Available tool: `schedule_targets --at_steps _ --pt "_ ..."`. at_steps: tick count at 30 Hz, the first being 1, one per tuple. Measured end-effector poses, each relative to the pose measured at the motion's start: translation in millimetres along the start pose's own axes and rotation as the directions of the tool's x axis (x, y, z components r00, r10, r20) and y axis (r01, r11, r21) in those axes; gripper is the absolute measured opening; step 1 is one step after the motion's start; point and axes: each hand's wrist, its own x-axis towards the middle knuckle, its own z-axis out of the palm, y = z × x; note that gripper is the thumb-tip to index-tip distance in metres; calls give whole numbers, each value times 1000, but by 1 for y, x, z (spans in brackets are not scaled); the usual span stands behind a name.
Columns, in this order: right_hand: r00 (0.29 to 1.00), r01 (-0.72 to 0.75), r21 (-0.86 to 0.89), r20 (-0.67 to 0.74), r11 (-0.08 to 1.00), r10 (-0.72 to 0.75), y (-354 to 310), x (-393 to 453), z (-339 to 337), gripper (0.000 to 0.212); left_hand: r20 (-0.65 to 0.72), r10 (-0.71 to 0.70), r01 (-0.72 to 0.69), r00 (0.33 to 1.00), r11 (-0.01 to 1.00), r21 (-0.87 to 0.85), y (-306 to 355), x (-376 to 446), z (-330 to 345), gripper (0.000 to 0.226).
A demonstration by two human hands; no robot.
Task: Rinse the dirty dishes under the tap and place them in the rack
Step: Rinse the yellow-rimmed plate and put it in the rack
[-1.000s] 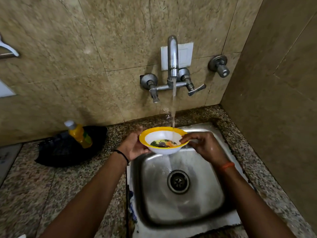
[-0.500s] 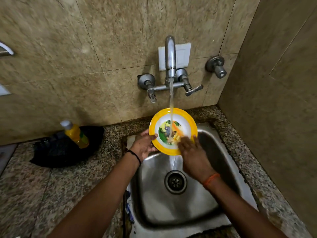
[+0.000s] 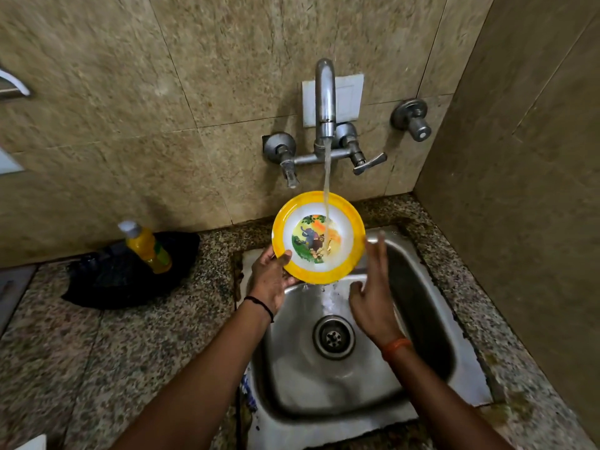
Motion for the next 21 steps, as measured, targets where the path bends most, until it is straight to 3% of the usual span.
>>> schedule_targets --at_steps 1,2,4,7,12,15,17,19,21 --pt "989 -117 229 -61 966 134 2 4 -1 75 -12 -3 3 1000 1000 10 1 0 -1 37" --pt "959 -230 440 -51 868 280 2 10 -3 65 -23 -3 3 1000 1000 31 4 0 -2 35" --pt "891 -407 655 131 637 434 4 20 -8 41 -35 19 -15 999 992 126 10 -3 -3 34" --pt "878 -473 562 238 678 415 12 19 -10 13 19 130 -129 991 932 338 18 -5 -3 32" --pt "823 -546 559 216 624 526 23 10 1 9 193 246 -308 950 839 448 25 -5 -1 34" --pt "855 -496 528 157 689 495 18 15 -7 6 141 156 -201 978 890 408 22 -7 1 33" --pt "889 -444 419 91 792 450 13 22 -19 16 65 19 -40 998 937 347 15 -6 1 30" --pt "933 -350 204 -7 914 359 3 32 -32 28 15 -185 172 983 936 309 5 -4 6 30" --pt "961 -263 -57 -107 963 256 -10 41 -44 29 5 -338 321 941 897 306 -5 -4 17 32"
